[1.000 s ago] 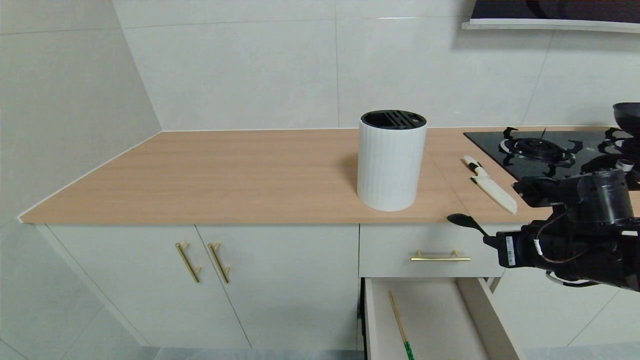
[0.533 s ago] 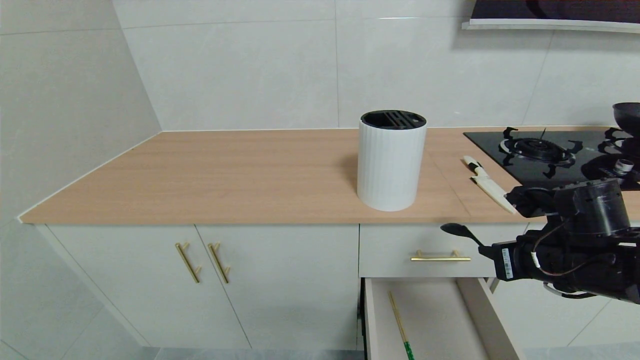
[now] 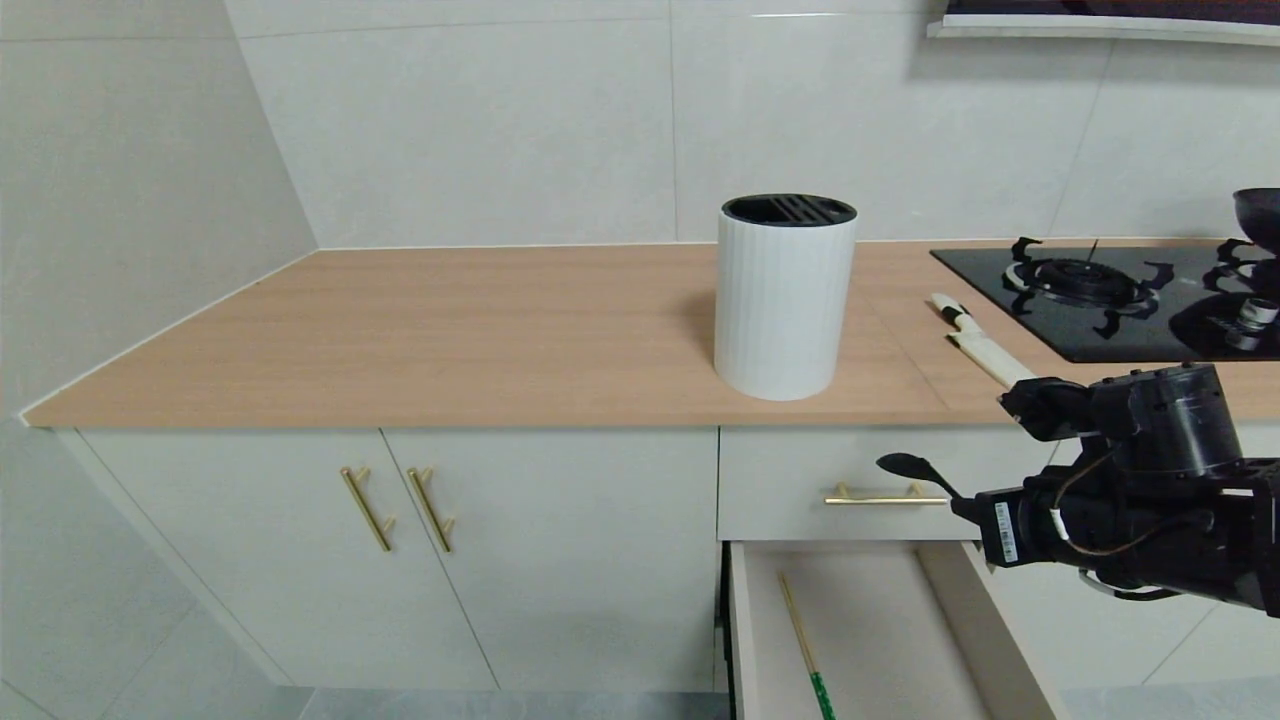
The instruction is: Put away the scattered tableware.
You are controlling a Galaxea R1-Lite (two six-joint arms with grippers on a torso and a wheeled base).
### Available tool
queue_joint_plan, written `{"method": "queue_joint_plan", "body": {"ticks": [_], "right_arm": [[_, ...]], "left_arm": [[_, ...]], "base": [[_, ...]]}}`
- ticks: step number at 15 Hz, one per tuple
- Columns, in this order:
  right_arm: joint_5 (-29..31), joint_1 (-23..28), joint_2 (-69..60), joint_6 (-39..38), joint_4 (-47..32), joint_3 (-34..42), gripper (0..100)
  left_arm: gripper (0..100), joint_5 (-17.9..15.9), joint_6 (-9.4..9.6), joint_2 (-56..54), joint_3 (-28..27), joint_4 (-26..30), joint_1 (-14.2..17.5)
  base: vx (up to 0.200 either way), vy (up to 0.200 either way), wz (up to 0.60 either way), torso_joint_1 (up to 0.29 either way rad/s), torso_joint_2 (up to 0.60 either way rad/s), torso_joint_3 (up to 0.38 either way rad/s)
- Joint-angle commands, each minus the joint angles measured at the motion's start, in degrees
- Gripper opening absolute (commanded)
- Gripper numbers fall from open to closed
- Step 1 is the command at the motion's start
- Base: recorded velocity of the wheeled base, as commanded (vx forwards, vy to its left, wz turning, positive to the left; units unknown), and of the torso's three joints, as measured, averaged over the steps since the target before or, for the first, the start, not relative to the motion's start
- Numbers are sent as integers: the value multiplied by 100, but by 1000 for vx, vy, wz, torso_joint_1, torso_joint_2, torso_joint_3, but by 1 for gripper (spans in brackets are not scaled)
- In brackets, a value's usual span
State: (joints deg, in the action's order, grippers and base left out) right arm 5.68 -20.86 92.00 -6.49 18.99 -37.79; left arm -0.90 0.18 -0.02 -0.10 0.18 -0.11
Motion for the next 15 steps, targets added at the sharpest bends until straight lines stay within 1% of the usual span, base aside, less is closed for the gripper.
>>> {"method": "queue_joint_plan", "body": {"ticks": [1, 9, 15], "right_arm": [[3, -6, 46, -2, -1, 0, 0], [12, -6, 90, -2, 8, 0, 0], [12, -6, 134, -11, 8, 0, 0]], "left_arm": [[100, -6, -1, 2, 1, -1, 2], [100, 2, -1, 2, 1, -1, 2], [100, -6, -1, 2, 1, -1, 2]], "base": [[0, 0, 0, -193, 476, 276], [0, 0, 0, -179, 475, 291], [0, 0, 0, -131, 448, 321]]}}
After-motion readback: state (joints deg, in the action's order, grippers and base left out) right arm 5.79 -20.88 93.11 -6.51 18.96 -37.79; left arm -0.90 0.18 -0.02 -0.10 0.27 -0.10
